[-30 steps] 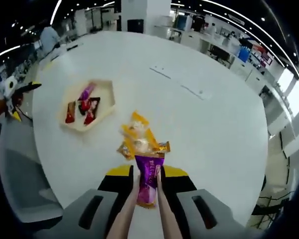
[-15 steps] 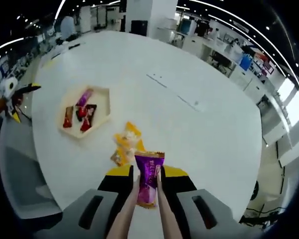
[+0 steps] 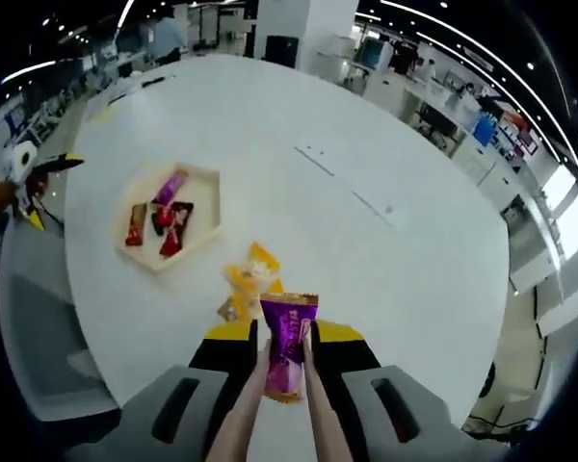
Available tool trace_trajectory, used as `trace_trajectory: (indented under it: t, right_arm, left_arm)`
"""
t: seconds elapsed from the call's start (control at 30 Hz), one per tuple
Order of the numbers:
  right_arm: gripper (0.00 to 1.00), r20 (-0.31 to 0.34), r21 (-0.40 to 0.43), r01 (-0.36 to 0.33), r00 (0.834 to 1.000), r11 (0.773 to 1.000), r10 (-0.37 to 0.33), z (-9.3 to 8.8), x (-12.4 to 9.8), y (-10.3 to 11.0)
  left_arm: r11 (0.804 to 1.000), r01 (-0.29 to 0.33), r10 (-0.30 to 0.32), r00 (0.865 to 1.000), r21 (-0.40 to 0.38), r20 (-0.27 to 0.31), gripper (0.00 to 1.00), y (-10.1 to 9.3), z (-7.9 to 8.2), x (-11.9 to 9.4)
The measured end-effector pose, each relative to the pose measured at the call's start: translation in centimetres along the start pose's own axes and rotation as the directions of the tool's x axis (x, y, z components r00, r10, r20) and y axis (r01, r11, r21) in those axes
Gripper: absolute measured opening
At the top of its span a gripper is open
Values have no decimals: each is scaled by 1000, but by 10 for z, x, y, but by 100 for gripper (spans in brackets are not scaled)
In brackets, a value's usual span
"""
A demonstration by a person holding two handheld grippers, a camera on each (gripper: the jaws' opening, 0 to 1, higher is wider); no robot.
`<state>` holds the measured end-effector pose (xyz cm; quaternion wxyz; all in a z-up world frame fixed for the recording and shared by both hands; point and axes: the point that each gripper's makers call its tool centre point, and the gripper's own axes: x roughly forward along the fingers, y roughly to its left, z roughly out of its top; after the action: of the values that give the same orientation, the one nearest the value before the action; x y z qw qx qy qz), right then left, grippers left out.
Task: Place the target food into the container with the food tongs after gripping and lifting it, then release it inside without dropping or visibly crushing the food.
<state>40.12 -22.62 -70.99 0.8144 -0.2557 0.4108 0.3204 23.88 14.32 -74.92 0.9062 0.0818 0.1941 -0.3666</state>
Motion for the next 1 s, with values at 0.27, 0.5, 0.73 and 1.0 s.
trace_trajectory:
  t: [0.27, 0.5, 0.73, 1.0]
  right_arm:
    - [21, 2, -31, -10, 1000, 999, 10, 14, 4, 7]
    - [21, 8, -53, -24, 1000, 998, 25, 27, 8, 13]
    - [21, 9, -79, -39, 999, 996, 40, 40, 13, 21]
    - [21, 20, -113, -57, 998, 992, 60, 59, 19, 33]
  left_arm:
    - [1000, -6, 6, 1000, -8, 8, 99, 1, 1, -1]
    - [1000, -8, 9, 1000, -10, 16, 99, 1, 3, -1]
    - [1000, -10, 10, 1000, -9, 21, 99, 2, 4, -2]
    - [1000, -10, 10, 1000, -1, 19, 99, 2, 3, -2]
